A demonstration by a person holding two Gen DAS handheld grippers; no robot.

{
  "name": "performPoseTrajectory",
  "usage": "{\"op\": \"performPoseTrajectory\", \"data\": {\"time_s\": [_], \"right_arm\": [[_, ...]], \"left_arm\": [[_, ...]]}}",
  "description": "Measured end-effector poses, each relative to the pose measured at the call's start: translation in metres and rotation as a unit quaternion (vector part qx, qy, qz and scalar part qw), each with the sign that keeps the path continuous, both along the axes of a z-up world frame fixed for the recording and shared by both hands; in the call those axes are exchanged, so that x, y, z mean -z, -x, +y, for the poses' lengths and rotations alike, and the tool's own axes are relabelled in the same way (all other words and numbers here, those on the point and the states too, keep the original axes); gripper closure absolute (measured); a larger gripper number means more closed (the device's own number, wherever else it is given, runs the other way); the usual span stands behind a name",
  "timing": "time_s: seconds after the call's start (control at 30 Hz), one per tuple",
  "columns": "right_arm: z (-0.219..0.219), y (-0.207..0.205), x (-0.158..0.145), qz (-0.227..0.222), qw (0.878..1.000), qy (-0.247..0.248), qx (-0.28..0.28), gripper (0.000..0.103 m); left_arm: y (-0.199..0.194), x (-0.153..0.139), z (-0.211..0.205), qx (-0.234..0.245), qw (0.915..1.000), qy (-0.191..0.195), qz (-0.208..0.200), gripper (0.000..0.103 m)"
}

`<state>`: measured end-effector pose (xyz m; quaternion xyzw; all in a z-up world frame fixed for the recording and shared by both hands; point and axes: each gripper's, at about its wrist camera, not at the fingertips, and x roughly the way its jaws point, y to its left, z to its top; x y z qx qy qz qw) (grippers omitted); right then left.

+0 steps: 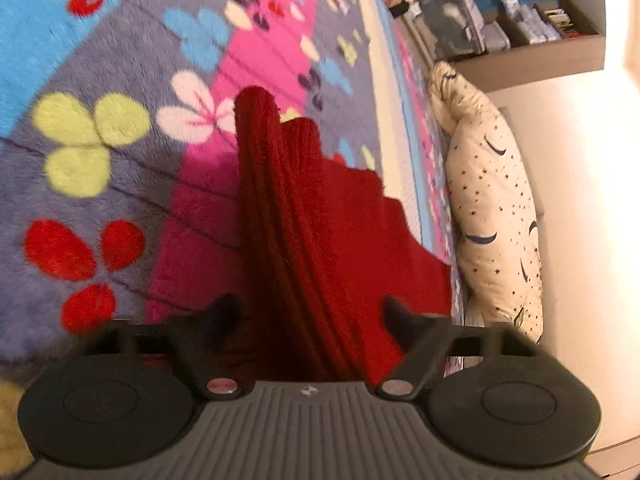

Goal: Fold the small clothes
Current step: 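Grasp the folded sweater edge with the left and right grippers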

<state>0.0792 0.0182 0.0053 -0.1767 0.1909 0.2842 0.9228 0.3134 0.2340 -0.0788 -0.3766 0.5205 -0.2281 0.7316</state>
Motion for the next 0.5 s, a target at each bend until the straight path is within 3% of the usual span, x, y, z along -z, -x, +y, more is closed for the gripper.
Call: {"op": "performPoseTrajectory", "data": {"time_s": [0.03, 0.13, 0.23, 0.3, 0.4, 0.5], "right_arm": [[0.001, 0.001, -0.001, 0.002, 1.000, -0.001, -0.002, 0.085], [0.007, 0.003, -0.005, 0.008, 1.000, -0.002, -0.009, 0.085], [0.020, 0.007, -0.017, 0.008, 1.000, -0.016, -0.021, 0.085], [0.028, 0.014, -0.033, 0.005, 0.998, -0.042, -0.044, 0.086], [0.036, 0.024, -0.064, -0.002, 0.992, -0.102, -0.079, 0.086], [0.029, 0.018, -0.082, 0.056, 0.977, -0.187, -0.084, 0.086]], "left_arm": [[-0.002, 0.002, -0.003, 0.005, 1.0000, 0.002, 0.002, 0.060], [0.003, -0.005, -0.003, 0.008, 0.9998, -0.004, -0.020, 0.075], [0.018, -0.025, 0.009, 0.001, 0.9985, -0.005, -0.054, 0.079], [0.033, -0.044, 0.038, -0.032, 0.9964, 0.024, -0.075, 0.080], [0.068, -0.072, 0.082, -0.085, 0.9867, 0.050, -0.130, 0.080], [0.098, -0.077, 0.106, -0.134, 0.9786, 0.058, -0.146, 0.080]]}}
